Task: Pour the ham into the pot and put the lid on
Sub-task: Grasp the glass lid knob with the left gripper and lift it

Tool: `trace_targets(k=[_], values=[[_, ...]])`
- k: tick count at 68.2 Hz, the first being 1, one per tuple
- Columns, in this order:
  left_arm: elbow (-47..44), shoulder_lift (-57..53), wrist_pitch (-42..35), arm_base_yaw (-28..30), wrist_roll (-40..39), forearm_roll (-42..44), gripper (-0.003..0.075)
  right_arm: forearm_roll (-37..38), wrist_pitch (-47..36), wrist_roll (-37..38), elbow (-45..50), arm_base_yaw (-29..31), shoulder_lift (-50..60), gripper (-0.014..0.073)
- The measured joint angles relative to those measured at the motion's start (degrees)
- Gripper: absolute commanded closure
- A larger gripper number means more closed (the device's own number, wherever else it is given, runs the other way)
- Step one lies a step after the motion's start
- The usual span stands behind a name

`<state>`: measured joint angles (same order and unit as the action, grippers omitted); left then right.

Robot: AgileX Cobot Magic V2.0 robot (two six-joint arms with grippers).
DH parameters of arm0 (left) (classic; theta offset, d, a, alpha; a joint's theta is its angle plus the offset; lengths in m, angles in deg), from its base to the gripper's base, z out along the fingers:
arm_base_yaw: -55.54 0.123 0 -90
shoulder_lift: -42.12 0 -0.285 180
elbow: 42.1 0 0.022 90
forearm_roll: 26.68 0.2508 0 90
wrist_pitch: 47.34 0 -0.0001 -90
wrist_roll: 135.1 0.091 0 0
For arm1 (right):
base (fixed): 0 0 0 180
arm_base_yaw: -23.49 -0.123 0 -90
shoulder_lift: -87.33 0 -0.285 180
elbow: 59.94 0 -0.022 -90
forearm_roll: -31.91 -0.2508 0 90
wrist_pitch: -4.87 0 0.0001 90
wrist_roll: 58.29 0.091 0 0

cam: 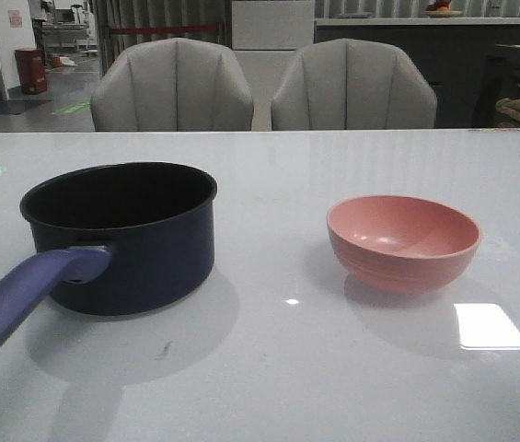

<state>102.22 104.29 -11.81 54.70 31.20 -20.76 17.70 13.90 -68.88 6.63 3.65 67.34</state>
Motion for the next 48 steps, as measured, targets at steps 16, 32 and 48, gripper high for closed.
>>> trace_targets(k=[16,32,48], values=[[9.0,17.1,7.7,0.1,0.0,0.0,0.0094,0.0,0.0,0.0,0.0,0.0,0.0,0.0435],[18.2,31.4,13.8,0.1,0.0,-0.1,0.0094,0.0,0.0,0.0,0.0,0.0,0.0,0.0435],[26.7,41.8,20.6,1.3,5.5,-4.7,0.0094,0.0,0.0,0.0,0.0,0.0,0.0,0.0435]])
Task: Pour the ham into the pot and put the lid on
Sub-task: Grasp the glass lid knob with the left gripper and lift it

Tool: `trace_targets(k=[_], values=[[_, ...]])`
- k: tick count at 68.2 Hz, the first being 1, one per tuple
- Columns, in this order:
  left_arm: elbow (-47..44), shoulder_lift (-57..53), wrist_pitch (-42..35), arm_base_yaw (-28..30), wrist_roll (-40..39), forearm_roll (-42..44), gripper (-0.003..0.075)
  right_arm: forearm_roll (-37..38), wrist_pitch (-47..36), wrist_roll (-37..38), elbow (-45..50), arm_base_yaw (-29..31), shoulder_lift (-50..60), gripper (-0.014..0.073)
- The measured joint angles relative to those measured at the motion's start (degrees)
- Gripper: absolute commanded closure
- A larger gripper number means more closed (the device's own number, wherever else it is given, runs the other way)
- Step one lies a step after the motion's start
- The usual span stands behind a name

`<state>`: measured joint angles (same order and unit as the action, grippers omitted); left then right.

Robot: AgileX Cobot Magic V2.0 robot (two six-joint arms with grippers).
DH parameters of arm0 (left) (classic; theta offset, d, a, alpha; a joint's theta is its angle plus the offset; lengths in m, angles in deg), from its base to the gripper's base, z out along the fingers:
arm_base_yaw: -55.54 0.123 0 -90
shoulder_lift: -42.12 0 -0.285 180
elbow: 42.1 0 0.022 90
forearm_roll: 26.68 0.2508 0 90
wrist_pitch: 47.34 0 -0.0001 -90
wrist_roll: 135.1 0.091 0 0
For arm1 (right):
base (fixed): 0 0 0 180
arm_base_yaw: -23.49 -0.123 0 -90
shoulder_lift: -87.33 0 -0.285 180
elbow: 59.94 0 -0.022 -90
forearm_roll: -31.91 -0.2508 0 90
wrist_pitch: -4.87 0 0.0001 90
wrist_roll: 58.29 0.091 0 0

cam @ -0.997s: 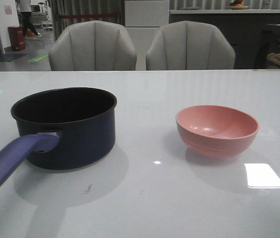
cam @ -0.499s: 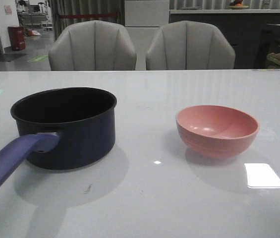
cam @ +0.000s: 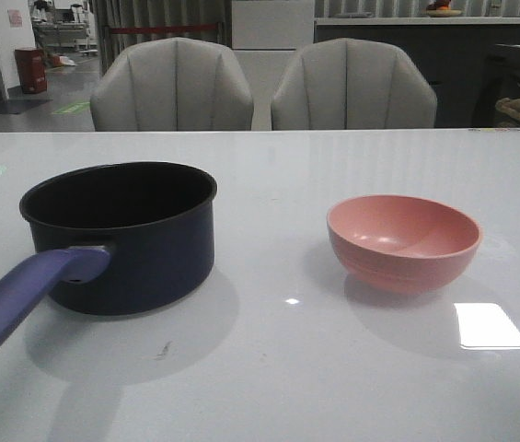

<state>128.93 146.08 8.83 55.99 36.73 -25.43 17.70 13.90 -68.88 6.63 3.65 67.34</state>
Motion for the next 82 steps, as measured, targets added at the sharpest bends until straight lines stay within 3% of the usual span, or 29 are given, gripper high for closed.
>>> trace_targets(k=[30,59,65,76,82], values=[[8.6,7.5,5.6,4.1,1.9,-2.2,0.0094,0.0,0.0,0.0,0.0,0.0,0.0,0.0435],[9.2,11.9,4.7,4.1,2.7,-2.8,0.0104,0.0,0.0,0.0,0.0,0.0,0.0,0.0435],[9.5,12.9,4.6,4.1,2.7,-2.9,0.0158,0.0,0.0,0.0,0.0,0.0,0.0,0.0435],[10.1,13.9,4.5,4.1,2.7,-3.2,0.035,0.0,0.0,0.0,0.0,0.0,0.0,0.0435],[10.2,13.9,4.5,4.1,2.7,-3.2,0.0406,0.0,0.0,0.0,0.0,0.0,0.0,0.0435]])
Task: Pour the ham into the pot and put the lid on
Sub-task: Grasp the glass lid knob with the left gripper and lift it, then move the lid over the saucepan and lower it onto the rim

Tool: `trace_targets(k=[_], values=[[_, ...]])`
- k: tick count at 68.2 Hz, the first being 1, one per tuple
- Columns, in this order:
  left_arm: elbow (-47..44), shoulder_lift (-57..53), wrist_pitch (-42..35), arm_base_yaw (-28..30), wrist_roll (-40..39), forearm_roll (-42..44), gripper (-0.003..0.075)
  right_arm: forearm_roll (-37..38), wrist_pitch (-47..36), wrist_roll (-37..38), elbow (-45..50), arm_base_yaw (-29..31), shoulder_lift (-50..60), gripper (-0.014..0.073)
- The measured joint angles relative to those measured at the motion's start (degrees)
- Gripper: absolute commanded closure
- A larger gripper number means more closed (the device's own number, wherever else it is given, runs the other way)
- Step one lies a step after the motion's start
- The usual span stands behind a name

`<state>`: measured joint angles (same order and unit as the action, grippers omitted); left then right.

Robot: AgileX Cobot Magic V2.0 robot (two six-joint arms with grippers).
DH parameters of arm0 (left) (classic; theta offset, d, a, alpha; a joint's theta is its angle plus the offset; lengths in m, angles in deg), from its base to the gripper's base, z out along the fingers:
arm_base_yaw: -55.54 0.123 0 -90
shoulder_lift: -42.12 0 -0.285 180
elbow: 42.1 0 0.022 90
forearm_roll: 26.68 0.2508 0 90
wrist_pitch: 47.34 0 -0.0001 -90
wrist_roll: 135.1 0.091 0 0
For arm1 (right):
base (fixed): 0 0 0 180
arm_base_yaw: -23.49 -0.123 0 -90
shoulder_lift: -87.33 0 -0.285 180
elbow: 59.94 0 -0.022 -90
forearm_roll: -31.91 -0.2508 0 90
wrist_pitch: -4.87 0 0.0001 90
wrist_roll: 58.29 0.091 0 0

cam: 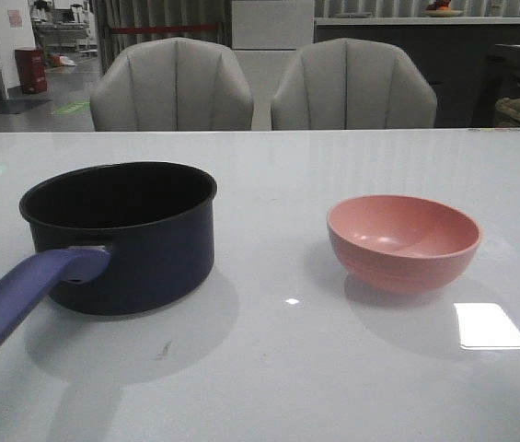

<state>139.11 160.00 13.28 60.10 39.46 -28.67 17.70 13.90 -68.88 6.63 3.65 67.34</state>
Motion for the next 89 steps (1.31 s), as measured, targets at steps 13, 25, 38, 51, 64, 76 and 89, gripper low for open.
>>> trace_targets(k=[13,25,38,51,64,76,89], values=[[0.1,0.0,0.0,0.0,0.0,-0.1,0.0428,0.0,0.0,0.0,0.0,0.0,0.0,0.0435],[0.6,-0.2,0.1,0.0,0.0,-0.2,0.0428,0.0,0.0,0.0,0.0,0.0,0.0,0.0435],[4.3,-3.1,0.3,0.0,0.0,-0.1,0.0428,0.0,0.0,0.0,0.0,0.0,0.0,0.0435],[10.5,-7.6,1.3,-1.4,1.8,-1.2,0.0429,0.0,0.0,0.0,0.0,0.0,0.0,0.0435],[16.6,-9.3,4.4,-7.5,5.4,-4.7,0.0429,0.0,0.0,0.0,0.0,0.0,0.0,0.0435],[17.7,-9.3,6.4,-16.5,7.4,-6.1,0.0429,0.0,0.0,0.0,0.0,0.0,0.0,0.0435],[17.7,-7.3,8.0,-22.7,7.8,-6.6,0.0428,0.0,0.0,0.0,0.0,0.0,0.0,0.0435]])
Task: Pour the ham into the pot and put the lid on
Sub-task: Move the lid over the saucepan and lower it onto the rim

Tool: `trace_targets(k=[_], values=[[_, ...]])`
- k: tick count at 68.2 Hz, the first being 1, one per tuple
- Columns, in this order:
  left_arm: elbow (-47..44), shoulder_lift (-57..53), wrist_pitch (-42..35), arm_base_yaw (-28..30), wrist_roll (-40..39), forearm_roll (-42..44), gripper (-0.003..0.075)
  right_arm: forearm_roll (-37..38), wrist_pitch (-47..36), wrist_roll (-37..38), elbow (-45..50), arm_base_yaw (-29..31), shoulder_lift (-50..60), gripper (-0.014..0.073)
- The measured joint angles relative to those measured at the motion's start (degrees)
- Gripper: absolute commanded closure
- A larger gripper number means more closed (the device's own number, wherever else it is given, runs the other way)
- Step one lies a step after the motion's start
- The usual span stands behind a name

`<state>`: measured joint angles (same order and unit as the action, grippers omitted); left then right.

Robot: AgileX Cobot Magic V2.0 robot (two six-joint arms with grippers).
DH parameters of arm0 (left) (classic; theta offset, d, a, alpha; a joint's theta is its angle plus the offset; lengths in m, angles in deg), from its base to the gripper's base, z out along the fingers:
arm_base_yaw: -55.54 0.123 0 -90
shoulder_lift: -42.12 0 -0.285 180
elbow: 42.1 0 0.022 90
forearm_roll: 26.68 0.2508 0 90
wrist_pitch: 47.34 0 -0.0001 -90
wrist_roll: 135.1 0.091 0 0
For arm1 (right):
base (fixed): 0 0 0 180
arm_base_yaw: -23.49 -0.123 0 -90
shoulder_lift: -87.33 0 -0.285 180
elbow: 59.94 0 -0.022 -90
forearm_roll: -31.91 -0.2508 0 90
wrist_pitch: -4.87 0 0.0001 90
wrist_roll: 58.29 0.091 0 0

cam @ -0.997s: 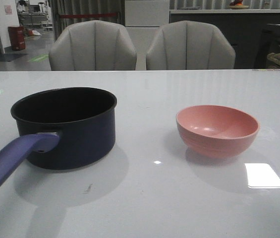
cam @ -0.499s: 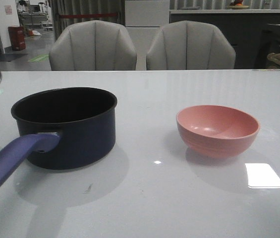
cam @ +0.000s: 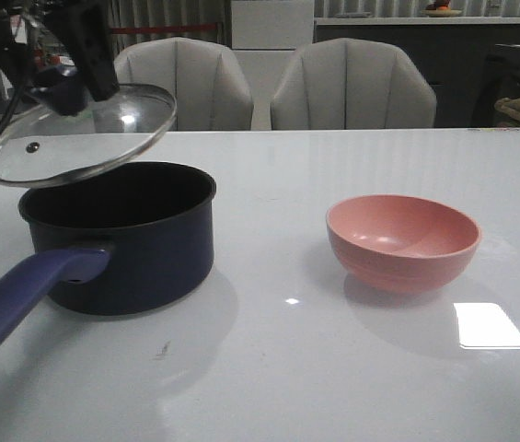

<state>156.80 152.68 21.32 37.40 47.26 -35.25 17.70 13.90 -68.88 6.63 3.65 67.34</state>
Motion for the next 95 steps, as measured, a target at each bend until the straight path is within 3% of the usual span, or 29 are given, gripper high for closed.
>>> trace_targets(k=[17,74,95], values=[[0.0,3.6,1.8,-2.9,0.1,0.2,0.0428,0.0,0.0,0.0,0.0,0.0,0.0,0.0435],[6.1,8.9,2.3,-3.0,0.1,1.3,0.0424,0.0,0.0,0.0,0.0,0.0,0.0,0.0435],[6.1,8.9,2.5,-3.3,1.2,1.8,0.0246,0.0,0.0,0.0,0.0,0.0,0.0,0.0435]])
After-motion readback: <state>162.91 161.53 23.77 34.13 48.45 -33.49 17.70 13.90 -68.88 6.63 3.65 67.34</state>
